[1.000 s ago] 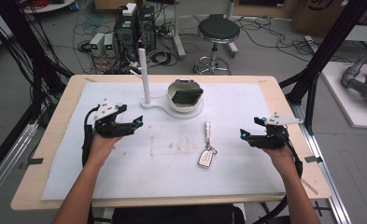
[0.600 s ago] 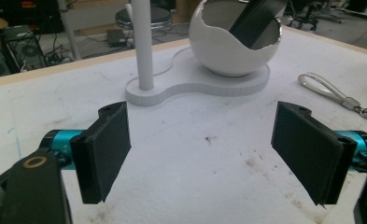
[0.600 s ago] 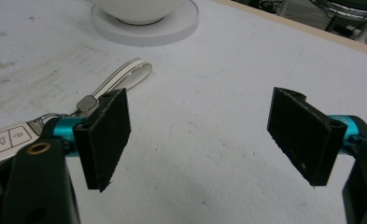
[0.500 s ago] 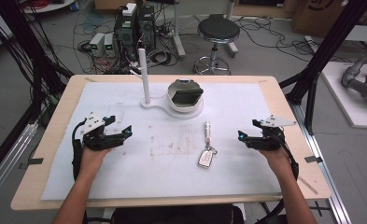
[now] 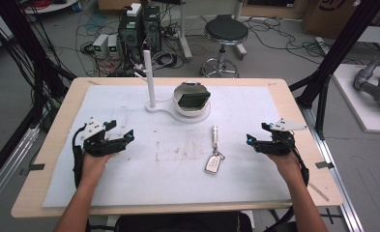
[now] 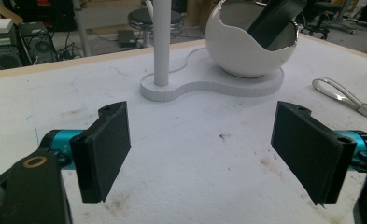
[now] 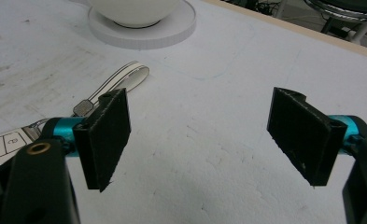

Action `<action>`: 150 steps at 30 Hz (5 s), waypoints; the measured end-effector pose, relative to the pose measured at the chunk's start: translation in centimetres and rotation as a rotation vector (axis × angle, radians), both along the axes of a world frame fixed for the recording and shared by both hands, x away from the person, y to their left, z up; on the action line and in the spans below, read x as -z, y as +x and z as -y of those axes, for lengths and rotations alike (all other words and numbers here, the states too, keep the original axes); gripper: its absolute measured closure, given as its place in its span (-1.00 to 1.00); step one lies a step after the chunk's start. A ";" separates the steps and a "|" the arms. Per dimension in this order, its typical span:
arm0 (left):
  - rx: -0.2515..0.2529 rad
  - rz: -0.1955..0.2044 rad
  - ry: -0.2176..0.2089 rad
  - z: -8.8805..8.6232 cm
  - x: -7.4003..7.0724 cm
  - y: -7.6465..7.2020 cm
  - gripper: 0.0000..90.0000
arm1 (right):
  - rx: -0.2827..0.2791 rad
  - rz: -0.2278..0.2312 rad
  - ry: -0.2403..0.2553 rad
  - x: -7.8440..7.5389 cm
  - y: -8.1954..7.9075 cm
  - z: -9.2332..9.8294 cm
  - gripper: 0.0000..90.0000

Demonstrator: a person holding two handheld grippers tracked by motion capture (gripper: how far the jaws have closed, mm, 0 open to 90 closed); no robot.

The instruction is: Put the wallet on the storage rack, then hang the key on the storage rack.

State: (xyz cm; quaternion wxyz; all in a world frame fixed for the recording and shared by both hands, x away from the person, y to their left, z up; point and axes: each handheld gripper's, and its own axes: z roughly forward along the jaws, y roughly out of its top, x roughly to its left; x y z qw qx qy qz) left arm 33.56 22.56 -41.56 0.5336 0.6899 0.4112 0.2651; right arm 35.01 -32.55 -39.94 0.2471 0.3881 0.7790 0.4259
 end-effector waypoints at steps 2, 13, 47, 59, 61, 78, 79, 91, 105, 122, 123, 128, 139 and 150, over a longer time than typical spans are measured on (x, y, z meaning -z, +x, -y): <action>0.006 -0.003 -0.004 0.2 0.1 0.1 -0.56 | 0.002 0.001 0.001 0.0 0.0 0.0 -0.51; 0.016 -0.013 -0.005 0.4 0.1 0.2 -0.56 | 0.003 -0.002 0.022 0.2 -0.2 -1.2 -0.52; 0.035 -0.049 0.021 1.3 0.4 0.3 -0.53 | -0.068 -0.194 0.033 3.6 2.6 -10.1 -0.06; 0.035 -0.051 0.019 1.3 0.4 0.3 -0.52 | 0.000 -0.260 -0.059 4.7 3.5 -12.8 0.08; 0.038 -0.048 0.019 1.4 0.3 0.3 -0.52 | 0.009 -0.241 -0.093 4.7 3.4 -13.1 0.19; 0.113 -0.033 -0.068 1.7 -0.5 0.1 -0.32 | -0.138 -0.181 0.050 2.6 2.8 -12.3 0.71; 0.123 -0.033 -0.074 1.7 -0.5 0.1 -0.31 | -0.148 -0.171 0.065 2.4 2.7 -12.2 0.71; 0.328 0.006 -0.177 4.0 -2.4 0.9 -0.09 | -0.373 -0.106 0.183 1.4 1.8 -12.8 0.71; 0.608 -0.021 -0.191 9.2 -4.2 2.0 -0.19 | -0.570 -0.026 0.213 0.2 0.5 -14.0 0.71; 0.759 -0.014 -0.215 11.4 -3.7 2.1 0.27 | -0.697 -0.009 0.226 -0.2 0.1 -15.1 0.71; 0.759 -0.006 -0.207 11.4 -3.8 2.1 0.39 | -0.698 -0.012 0.226 -0.2 0.1 -15.1 0.71; 0.751 -0.001 -0.198 11.3 -3.9 2.0 0.57 | -0.695 -0.022 0.226 -0.1 0.2 -15.1 0.68; 0.529 0.043 -0.179 9.0 -5.7 2.0 0.62 | -0.512 -0.012 0.231 -0.4 0.8 -13.4 0.05; 0.379 0.123 -0.144 5.8 -10.1 2.0 0.62 | -0.313 0.039 0.135 -1.4 0.9 -10.0 -0.02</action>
